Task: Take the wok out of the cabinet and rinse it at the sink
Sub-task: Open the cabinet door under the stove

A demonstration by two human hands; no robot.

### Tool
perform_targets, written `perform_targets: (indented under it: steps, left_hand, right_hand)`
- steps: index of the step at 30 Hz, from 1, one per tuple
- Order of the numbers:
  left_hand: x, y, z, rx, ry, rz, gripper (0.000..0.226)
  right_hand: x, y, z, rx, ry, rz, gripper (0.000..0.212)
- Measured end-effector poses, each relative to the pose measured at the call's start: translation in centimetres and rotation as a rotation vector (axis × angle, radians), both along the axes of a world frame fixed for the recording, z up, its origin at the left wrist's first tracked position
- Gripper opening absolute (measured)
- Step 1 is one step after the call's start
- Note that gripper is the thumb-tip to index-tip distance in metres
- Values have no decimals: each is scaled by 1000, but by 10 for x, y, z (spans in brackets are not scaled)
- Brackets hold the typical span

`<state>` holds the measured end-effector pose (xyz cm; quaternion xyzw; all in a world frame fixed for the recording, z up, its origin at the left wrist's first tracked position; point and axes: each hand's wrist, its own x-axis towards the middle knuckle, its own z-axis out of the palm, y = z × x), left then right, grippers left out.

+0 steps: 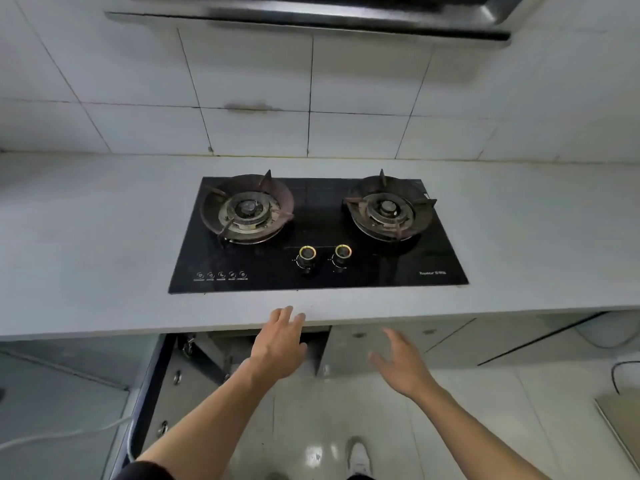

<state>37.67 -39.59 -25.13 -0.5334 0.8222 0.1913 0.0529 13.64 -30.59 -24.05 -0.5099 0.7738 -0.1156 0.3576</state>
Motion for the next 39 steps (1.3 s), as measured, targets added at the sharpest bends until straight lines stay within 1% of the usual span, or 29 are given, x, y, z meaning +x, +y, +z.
perform_targets:
  steps: [2,5,7,9,11,13,15,17,20,23,26,31,39]
  left_hand:
    - [1,1,1,-5,-25,-15,54]
    - [7,-2,-4,19,-60,-55,53]
    - [9,-3,-10,-17,-69,-81,51]
    - [9,-4,-13,-45,-30,-85,55]
    - [10,-10,-15,-63,-22,-103,56]
    - [12,-16,-17,-41,-7,-76,51]
    - [13,-20,-21,-13,24,-42,54]
    - [13,-21,-25,-10,33,-51,59]
    - [12,-21,-29,-3,45,-40,65]
    - [13,-20,-32,3,48,-32,69]
    - [13,-19,-30,12,65,-29,71]
    - [11,-18,-26,21,78,-17,68]
    - [11,-18,-24,14,65,-26,68]
  right_hand:
    - [2,9,-6,12,-87,-94,67]
    - [13,16,-16,84,-230,-273,63]
    - [17,19,-25,156,-365,-396,56]
    - [20,16,-31,212,-537,-525,51]
    - [22,9,-39,216,-702,-654,54]
    - [25,0,-49,190,-874,-771,57]
    - [27,-14,-60,154,-1061,-886,61]
    - [30,-28,-69,122,-1229,-998,65]
    - [32,-52,-79,94,-1393,-1136,75]
    - [35,-72,-84,76,-1479,-1226,83]
    - [37,-82,-83,68,-1534,-1268,86]
    - [41,-88,-85,88,-1558,-1274,83]
    - [44,-90,-86,47,-1586,-1286,85]
